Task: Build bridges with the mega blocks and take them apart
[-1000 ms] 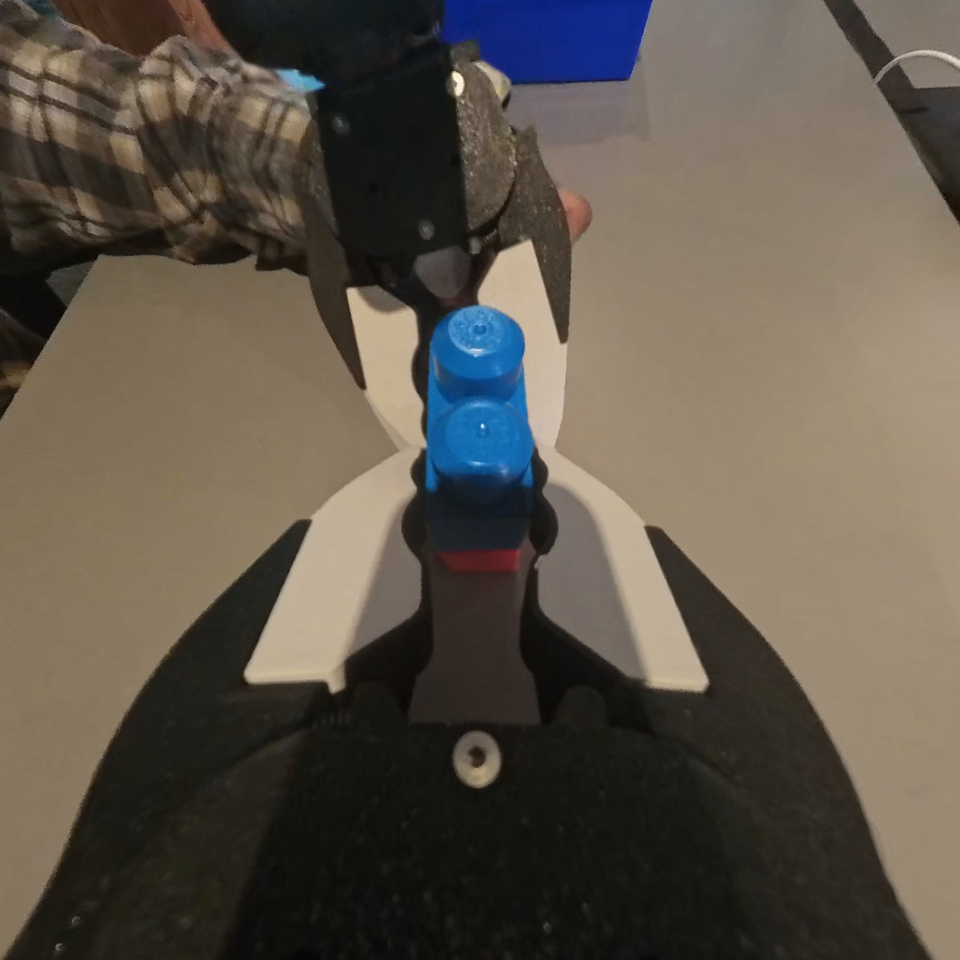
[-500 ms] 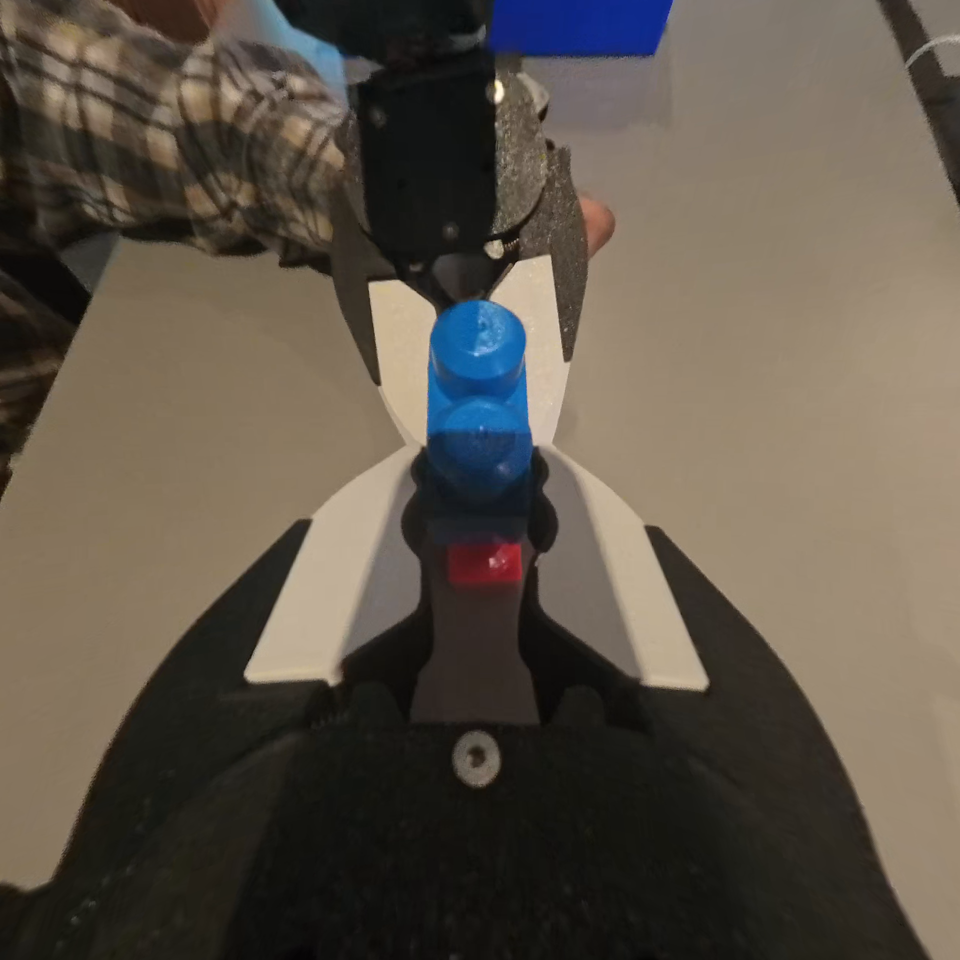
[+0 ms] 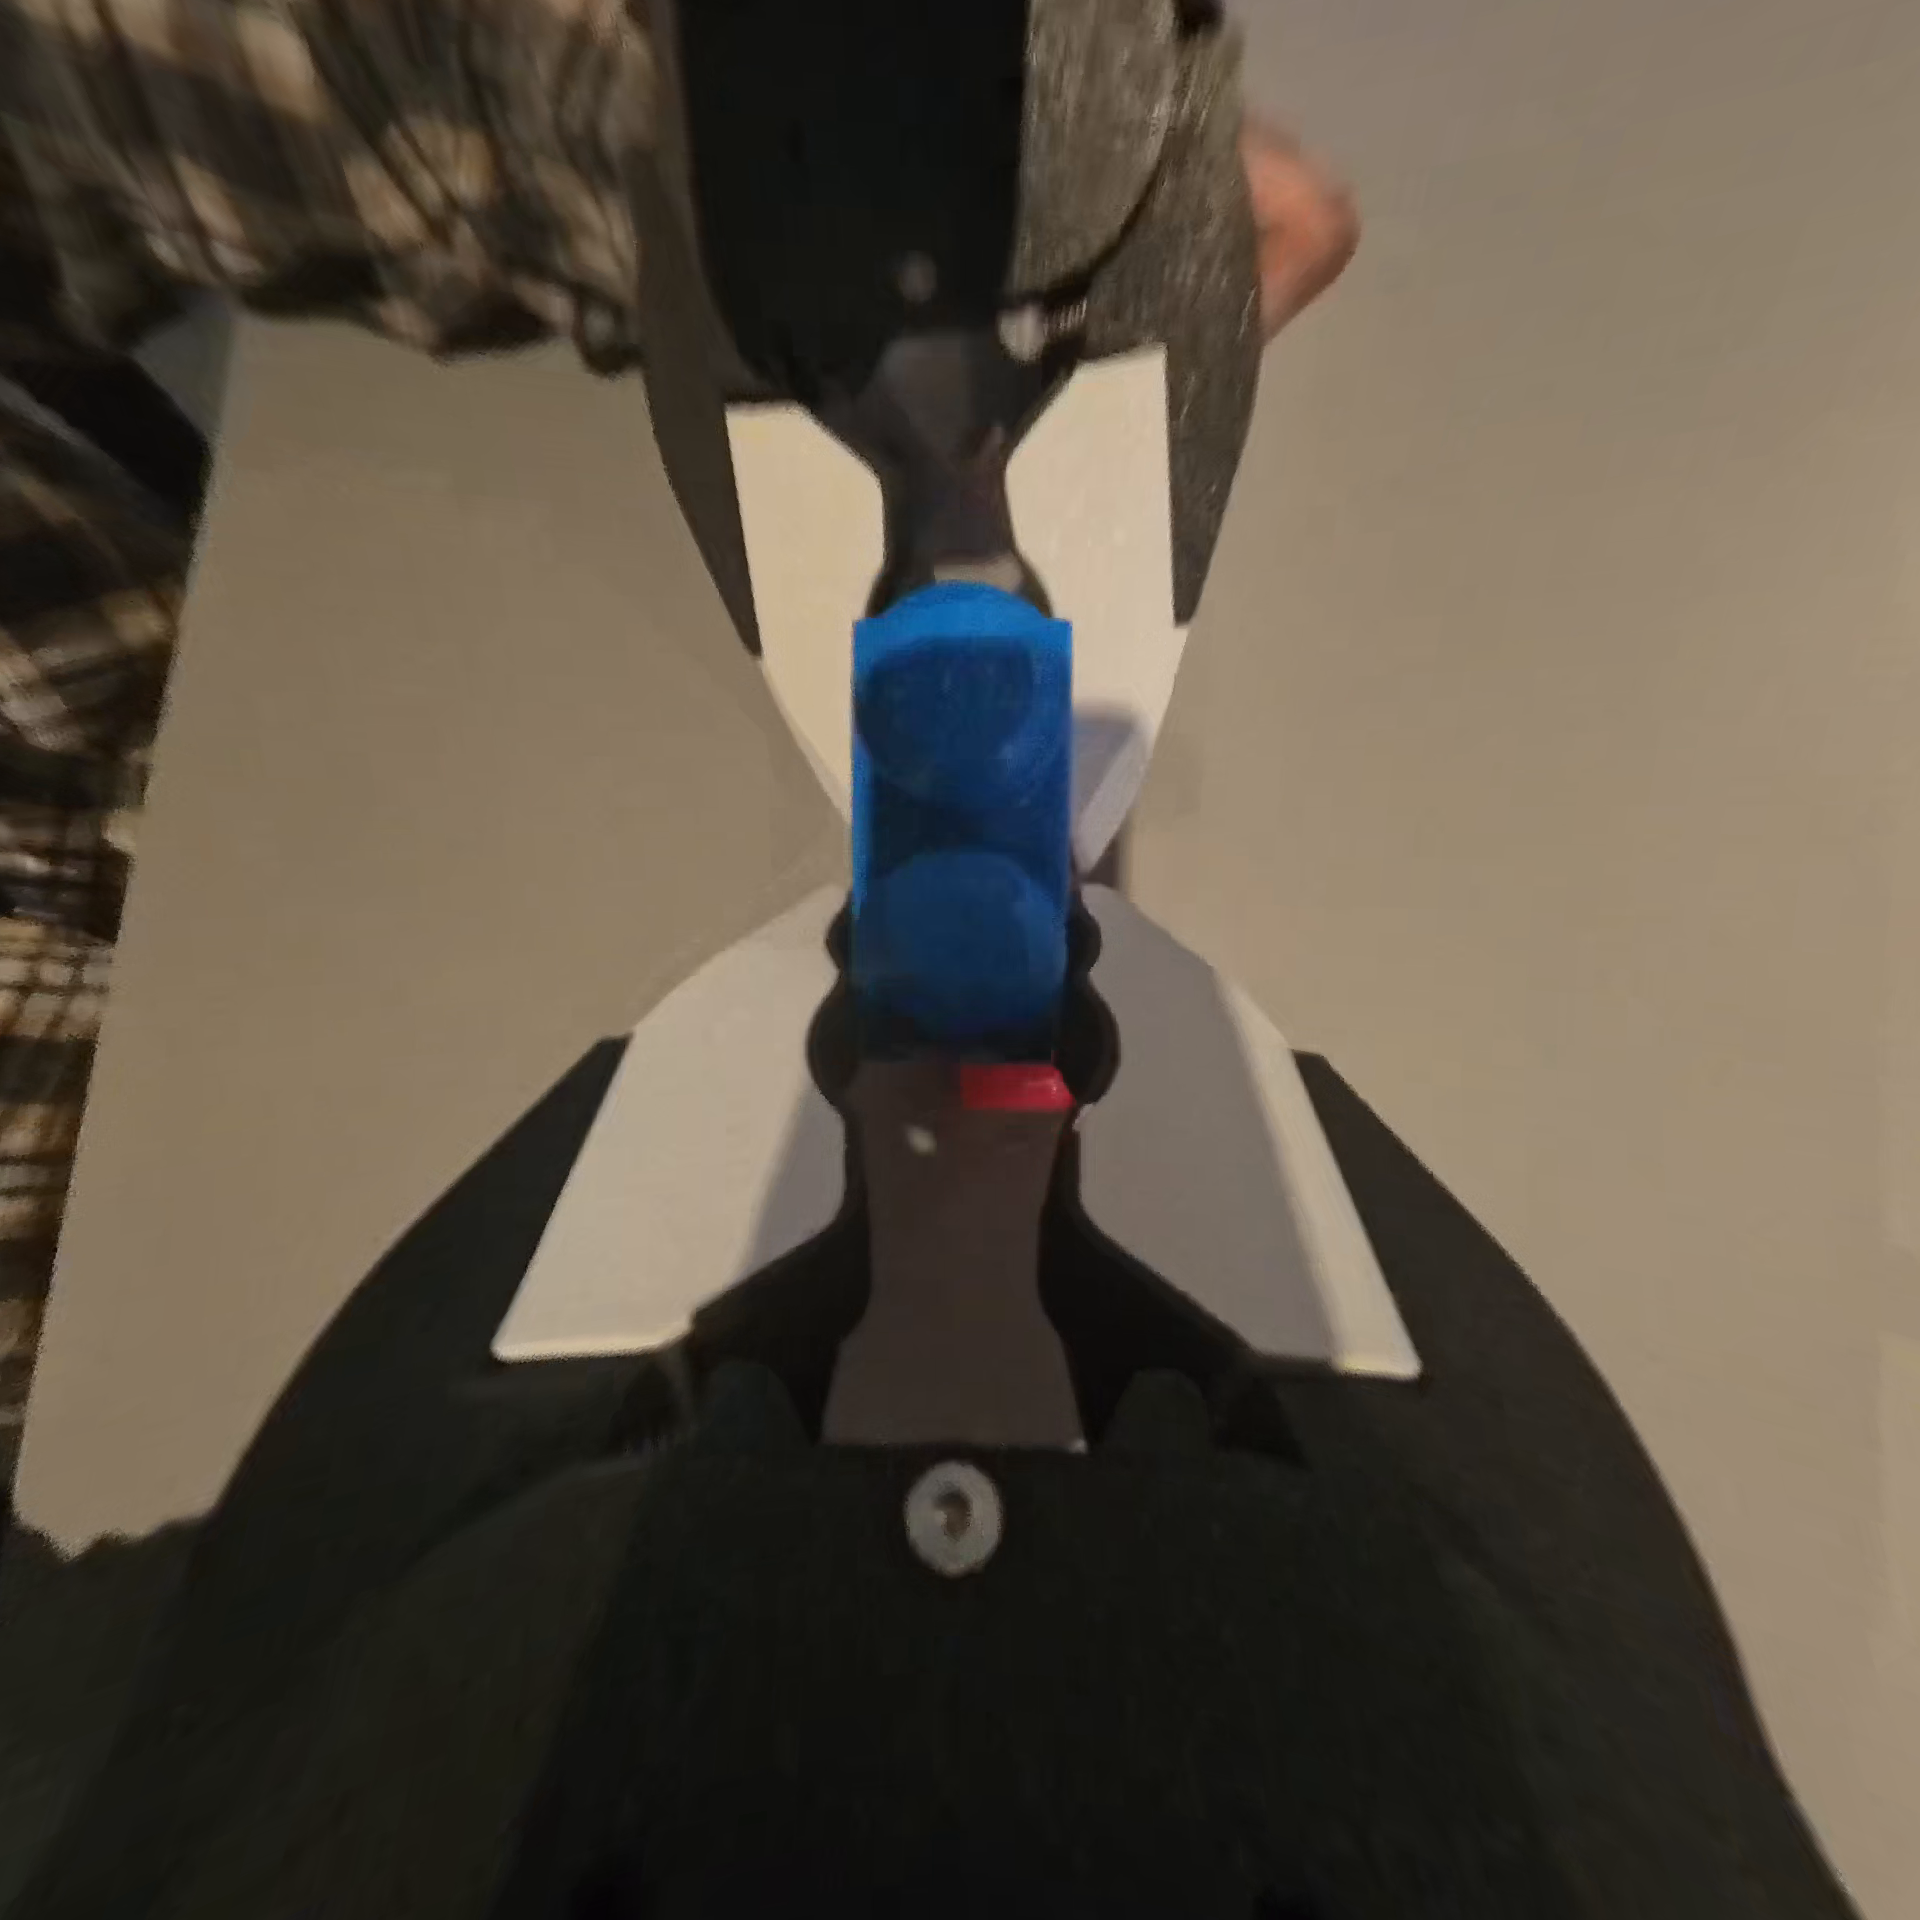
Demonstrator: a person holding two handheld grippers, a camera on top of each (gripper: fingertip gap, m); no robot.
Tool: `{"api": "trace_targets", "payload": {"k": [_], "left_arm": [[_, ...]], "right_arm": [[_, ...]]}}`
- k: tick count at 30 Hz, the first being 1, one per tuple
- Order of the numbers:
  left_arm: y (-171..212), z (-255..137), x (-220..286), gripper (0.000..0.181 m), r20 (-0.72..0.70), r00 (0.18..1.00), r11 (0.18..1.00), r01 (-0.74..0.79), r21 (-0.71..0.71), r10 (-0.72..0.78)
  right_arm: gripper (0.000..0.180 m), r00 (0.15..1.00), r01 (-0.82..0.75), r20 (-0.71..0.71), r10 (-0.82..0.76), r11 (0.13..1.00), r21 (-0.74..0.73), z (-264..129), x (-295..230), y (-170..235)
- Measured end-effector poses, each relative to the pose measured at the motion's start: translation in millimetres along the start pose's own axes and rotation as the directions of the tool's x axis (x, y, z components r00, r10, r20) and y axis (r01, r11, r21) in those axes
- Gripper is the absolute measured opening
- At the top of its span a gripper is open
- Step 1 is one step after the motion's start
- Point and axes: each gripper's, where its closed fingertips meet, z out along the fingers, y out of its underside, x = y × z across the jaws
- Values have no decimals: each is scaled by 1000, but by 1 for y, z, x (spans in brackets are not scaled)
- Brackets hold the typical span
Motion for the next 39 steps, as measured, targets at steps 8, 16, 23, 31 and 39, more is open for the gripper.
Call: {"api": "trace_targets", "payload": {"k": [8,16,23,31,39], "left_arm": [[7,-7,0,36,34,999,995,-10,-96,14],[-10,-20,0,36,2,996,992,90,87,-90],[-23,-20,10,37,-32,993,985,114,132,-110],[-43,-28,14,46,-94,981,948,189,255,-171],[-50,-22,16,43,-103,981,926,189,325,-164]], "right_arm": [[36,998,38,-44,-45,986,-163,5,-2,1],[52,994,73,-93,-54,973,217,-18,-2,-47],[36,999,-30,-12,39,902,431,-16,-9,-68],[35,998,-50,-18,65,891,451,-33,-13,-79],[35,992,-126,60,111,822,555,-46,-12,-84]]}}
